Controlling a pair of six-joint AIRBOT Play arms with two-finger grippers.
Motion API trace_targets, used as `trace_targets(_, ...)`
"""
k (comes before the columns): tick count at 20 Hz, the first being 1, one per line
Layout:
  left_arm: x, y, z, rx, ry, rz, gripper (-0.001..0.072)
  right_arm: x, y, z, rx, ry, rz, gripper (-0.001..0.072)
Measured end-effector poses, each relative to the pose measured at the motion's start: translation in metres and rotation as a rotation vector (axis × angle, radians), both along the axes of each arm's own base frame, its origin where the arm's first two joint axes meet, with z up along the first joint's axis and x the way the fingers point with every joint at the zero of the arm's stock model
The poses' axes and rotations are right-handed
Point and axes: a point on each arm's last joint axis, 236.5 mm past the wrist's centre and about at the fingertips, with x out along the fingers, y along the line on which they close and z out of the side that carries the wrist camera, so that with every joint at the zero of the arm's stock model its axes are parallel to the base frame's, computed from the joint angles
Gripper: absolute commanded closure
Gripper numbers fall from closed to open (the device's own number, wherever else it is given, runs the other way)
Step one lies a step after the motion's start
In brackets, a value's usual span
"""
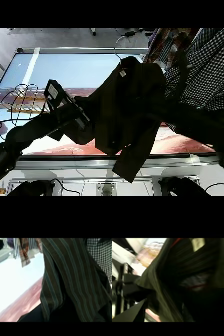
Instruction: Fold the clothes and pants, and hang the long-sleeved shirts on hangers.
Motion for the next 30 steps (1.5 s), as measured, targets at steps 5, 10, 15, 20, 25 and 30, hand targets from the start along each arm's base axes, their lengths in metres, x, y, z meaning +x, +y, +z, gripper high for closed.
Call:
trace_targets(5,-0.010,-0.013,0.005,-0.014,-0.016,-0.025,0.0674,0.004,0.026,0.010,0.161,-0.051,-0.029,0.0193)
trace_targets(10,-0.023,-0.026,0.006,-0.018,-0.020,-0.068,0.0674,0.018,0.039,0.004,0.225,-0.039,-0.065,0.0414)
trace_targets(15,-0.027,-0.031,0.006,-0.020,-0.019,-0.080,0.0673,0.028,0.044,0.000,0.251,-0.025,-0.089,0.0682)
trace_targets(20,-0.032,-0.030,0.013,-0.032,-0.034,-0.085,0.0323,0.026,0.036,0.011,0.223,-0.032,-0.077,0.0682)
trace_targets(25,-0.054,-0.009,0.061,-0.120,-0.115,-0.076,0.0324,0.035,-0.024,0.073,0.240,-0.064,-0.155,0.0682)
trace_targets(30,-0.091,0.020,0.113,-0.208,-0.233,-0.077,0.0333,0.036,-0.121,0.138,0.225,-0.104,-0.346,0.0683)
